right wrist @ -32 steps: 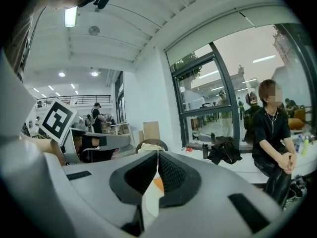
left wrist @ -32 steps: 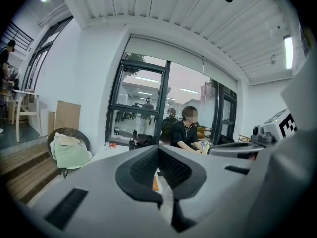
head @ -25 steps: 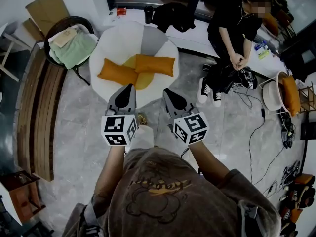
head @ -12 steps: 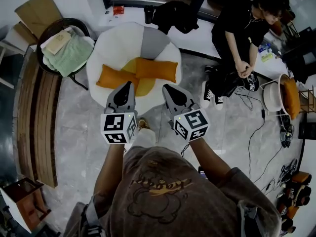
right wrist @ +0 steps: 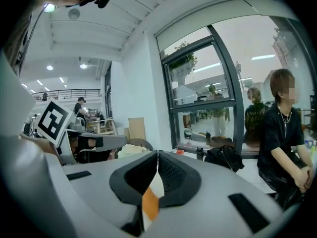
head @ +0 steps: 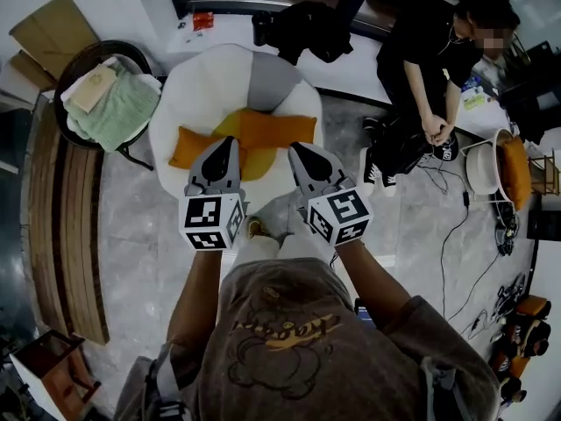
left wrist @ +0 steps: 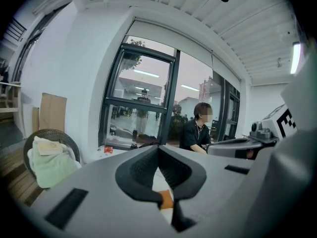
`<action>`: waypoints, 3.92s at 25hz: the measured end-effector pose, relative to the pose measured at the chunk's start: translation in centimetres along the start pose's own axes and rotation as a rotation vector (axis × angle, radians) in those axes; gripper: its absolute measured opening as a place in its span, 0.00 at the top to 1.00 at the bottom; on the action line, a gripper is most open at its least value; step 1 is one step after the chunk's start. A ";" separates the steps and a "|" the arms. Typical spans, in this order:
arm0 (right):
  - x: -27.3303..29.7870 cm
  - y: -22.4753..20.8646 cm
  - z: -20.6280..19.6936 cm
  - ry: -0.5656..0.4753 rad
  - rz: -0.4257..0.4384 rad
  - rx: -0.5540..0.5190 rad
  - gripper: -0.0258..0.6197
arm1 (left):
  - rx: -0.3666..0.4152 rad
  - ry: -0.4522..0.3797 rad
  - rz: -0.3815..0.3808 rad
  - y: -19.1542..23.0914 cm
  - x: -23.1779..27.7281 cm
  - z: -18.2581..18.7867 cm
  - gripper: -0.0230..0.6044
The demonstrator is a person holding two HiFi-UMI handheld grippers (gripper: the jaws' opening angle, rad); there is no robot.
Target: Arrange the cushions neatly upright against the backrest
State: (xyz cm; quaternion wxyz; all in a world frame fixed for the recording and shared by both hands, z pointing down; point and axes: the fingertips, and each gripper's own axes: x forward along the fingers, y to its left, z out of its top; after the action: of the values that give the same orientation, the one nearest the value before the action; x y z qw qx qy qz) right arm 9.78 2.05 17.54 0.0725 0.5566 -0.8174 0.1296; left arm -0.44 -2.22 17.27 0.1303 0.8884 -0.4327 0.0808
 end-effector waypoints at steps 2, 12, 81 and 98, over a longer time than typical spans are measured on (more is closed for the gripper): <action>1.0 -0.6 0.4 -0.001 -0.004 0.000 0.93 | 0.000 0.000 0.003 0.6 1.0 0.5 0.96; 5.6 -4.3 1.8 -0.027 0.014 -0.011 0.93 | -0.002 -0.014 0.032 2.8 6.4 1.8 0.96; 34.7 -18.8 -39.3 0.595 0.188 -0.255 0.92 | -0.171 0.206 0.116 13.5 26.7 -29.1 0.96; 35.0 -21.4 -52.5 0.994 0.263 -0.286 0.57 | -0.208 0.263 0.098 13.0 27.5 -32.9 0.96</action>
State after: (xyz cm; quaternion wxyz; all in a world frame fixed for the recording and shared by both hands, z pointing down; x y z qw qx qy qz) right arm 15.35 -21.22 79.73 0.5090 0.3055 -0.7570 0.2729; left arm 5.14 -20.56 57.82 0.2728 0.8297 -0.4608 0.1574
